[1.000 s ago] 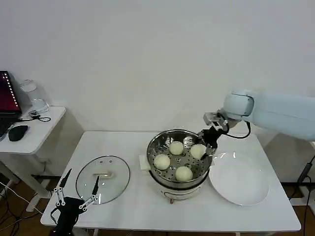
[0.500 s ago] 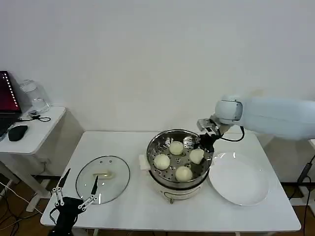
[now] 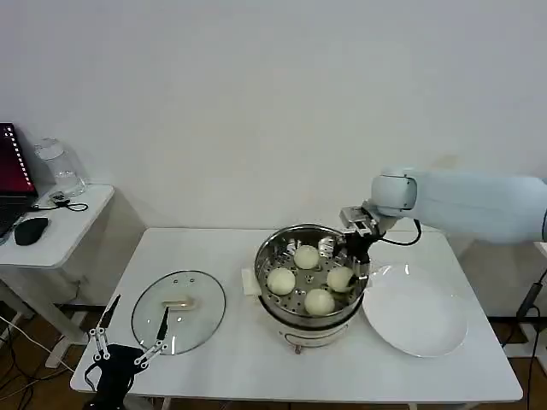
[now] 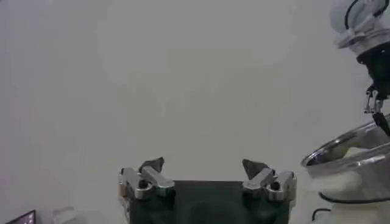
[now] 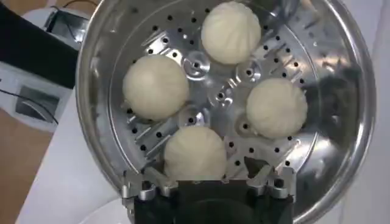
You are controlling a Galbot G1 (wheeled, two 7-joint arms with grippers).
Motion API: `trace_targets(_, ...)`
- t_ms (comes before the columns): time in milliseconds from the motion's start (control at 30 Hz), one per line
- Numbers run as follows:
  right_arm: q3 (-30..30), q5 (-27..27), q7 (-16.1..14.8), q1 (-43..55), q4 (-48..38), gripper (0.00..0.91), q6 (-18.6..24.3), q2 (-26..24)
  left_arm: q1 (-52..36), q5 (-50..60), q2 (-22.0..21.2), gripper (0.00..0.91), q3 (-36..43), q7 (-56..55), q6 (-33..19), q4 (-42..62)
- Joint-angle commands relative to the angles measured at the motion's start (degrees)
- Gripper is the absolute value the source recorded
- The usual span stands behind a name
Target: Take steamed baozi put them in steamer then cover it.
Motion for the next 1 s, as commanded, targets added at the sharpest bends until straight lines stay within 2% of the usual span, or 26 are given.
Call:
trace_targets(33,4.6,5.8,-0.7,2.0,-0.6,0.907,-0.1,-2.0,0.0,0.1,0.1,0.907,0.3,0.1,0.1,-0.3)
trace_targets(200,5.7,9.7,-3.5,5.2,-1.1,0.907,0.1,-6.1,-0.3,0.6,0.2,0.907,1.1,0.3,0.3,-0.8)
trace_targets(367,8.0,13.0,-2.0,4.3,-1.2,0.907,0.1,-11.7,-0.6,0.9,0.7,0.907,1.6,0.4,0.5,-0.8)
trace_targets(433,9.4,16.5,1.6,3.0,-1.0,0.907,0.0,-14.5,-0.7,0.8,1.0,0.907,1.6,0.5,0.6,-1.0)
trace_targets(467,10.8,18.6,4.6,1.5,-0.8,0.907,0.4,-16.8,-0.8,0.8,1.1,0.907,1.6,0.5,0.7,-1.0)
trace_targets(500,13.0,20.6,11.0,-1.3,-0.8,0.907,2.2,-18.6,-0.9,0.7,1.3,0.907,1.6,0.5,0.9,-1.2)
trace_targets(533,14.9,21.1,13.2,-2.8,-0.9,0.907,3.1,-19.7,-1.0,0.7,1.4,0.907,1.6,0.6,1.0,-1.3)
trace_targets(600,22.5,23.0,20.5,-10.1,-0.2,0.907,3.4,-23.8,-1.2,0.5,1.6,0.907,1.9,0.7,1.8,-1.6)
trace_targets(633,24.1,23.4,23.0,-12.9,0.0,0.907,3.5,-24.9,-1.3,0.5,1.6,0.907,2.0,0.7,1.9,-1.7)
trace_targets(700,36.5,24.4,28.7,-24.4,1.6,0.907,4.7,-27.9,-1.6,0.5,1.8,0.907,2.3,0.8,2.4,-2.0)
trace_targets(767,42.7,25.5,32.2,-30.9,2.8,0.907,5.2,-29.3,-1.9,0.4,1.9,0.907,2.5,0.8,2.9,-2.1)
trace_targets(800,52.9,26.4,36.7,-41.2,3.7,0.907,6.3,-30.3,-2.1,0.5,2.1,0.907,2.7,0.8,3.2,-2.1)
trace_targets(900,60.7,28.7,43.0,-48.7,4.9,0.907,11.0,-31.0,-2.5,0.6,2.5,0.907,3.0,0.9,3.6,-2.1)
trace_targets(967,66.7,28.9,45.1,-53.2,5.5,0.907,12.8,-31.4,-2.6,0.6,2.6,0.907,3.1,0.9,3.7,-2.1)
trace_targets(1000,72.1,28.3,45.9,-57.9,6.0,0.907,13.5,-31.4,-2.8,0.6,2.7,0.907,3.2,0.9,3.8,-2.1)
